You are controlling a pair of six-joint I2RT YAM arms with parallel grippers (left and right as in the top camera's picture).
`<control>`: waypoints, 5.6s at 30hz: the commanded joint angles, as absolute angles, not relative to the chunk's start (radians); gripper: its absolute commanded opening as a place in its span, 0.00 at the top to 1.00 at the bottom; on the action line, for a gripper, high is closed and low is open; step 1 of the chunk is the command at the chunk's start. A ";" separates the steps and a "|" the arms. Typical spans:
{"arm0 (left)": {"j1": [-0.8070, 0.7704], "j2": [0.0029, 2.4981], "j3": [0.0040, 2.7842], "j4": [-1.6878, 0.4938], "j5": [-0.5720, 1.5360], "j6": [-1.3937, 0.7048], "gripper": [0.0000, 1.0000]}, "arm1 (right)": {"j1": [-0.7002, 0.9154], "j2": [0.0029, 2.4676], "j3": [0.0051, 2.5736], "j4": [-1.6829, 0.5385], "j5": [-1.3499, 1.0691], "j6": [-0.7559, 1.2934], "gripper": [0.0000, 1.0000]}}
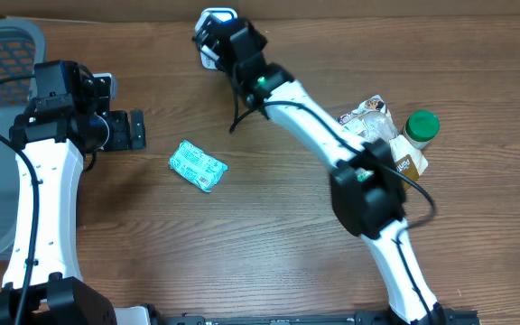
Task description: Scan the item barcode
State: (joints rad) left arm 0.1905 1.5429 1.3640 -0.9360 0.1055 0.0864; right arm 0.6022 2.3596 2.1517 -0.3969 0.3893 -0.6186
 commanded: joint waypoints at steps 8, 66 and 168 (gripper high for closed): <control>0.189 1.543 1.371 -0.935 0.121 0.112 0.00 | 0.534 1.928 2.167 -0.982 0.120 0.113 0.96; 0.189 1.543 1.371 -0.935 0.121 0.112 0.01 | 0.338 1.935 1.777 -1.098 -0.372 0.212 0.38; 0.189 1.543 1.371 -0.935 0.121 0.112 0.00 | 0.858 2.340 1.755 -0.363 -0.201 0.440 0.49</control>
